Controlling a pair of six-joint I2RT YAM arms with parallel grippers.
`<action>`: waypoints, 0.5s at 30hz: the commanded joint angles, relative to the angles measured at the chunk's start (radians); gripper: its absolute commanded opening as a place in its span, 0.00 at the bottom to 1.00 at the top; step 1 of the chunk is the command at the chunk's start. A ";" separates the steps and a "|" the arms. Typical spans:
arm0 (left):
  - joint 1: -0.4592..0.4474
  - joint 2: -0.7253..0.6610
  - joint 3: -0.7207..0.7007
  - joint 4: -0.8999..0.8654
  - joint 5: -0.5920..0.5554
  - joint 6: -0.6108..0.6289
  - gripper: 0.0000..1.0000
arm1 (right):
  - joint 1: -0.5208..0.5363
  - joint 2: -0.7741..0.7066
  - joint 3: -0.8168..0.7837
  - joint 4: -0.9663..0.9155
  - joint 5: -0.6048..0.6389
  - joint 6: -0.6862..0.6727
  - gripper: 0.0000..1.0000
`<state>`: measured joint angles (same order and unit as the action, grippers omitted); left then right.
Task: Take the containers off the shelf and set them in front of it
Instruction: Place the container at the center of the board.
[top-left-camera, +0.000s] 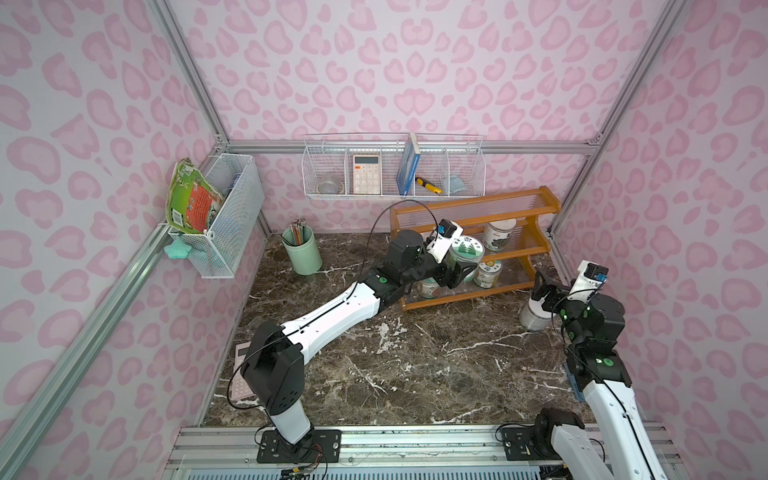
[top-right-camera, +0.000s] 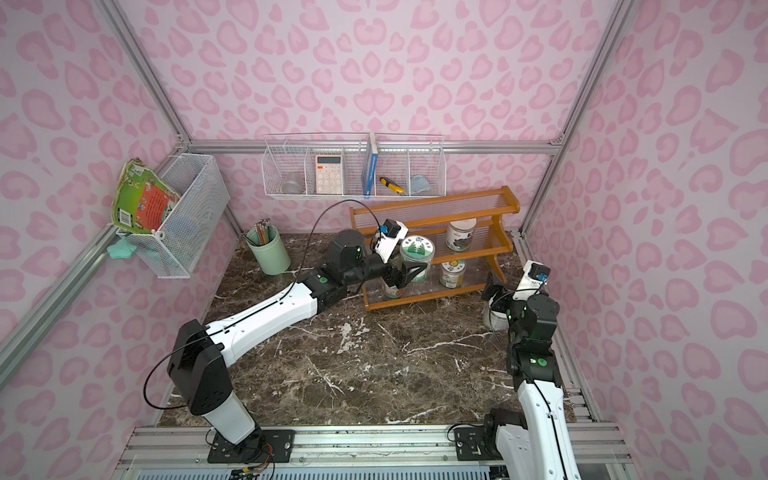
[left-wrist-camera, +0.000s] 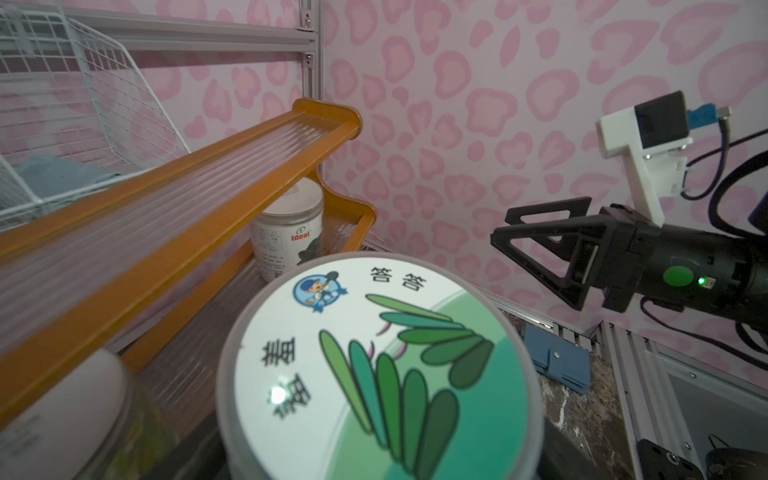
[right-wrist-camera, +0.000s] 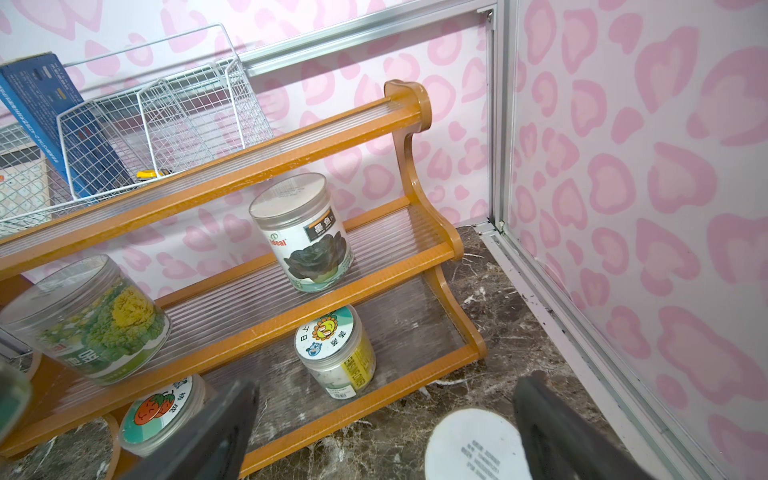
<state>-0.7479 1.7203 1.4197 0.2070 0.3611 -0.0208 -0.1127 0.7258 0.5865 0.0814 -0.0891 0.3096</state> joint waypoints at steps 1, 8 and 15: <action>-0.021 0.028 -0.038 0.149 -0.008 -0.021 0.68 | -0.005 -0.015 0.009 -0.005 0.012 0.000 0.99; -0.056 0.096 -0.122 0.312 -0.021 -0.060 0.67 | -0.014 -0.041 0.018 -0.022 0.020 0.004 0.99; -0.074 0.182 -0.200 0.487 -0.023 -0.091 0.67 | -0.019 -0.058 0.011 -0.020 0.015 0.011 0.99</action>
<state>-0.8207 1.8839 1.2301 0.5407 0.3405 -0.0872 -0.1310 0.6735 0.5919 0.0639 -0.0807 0.3138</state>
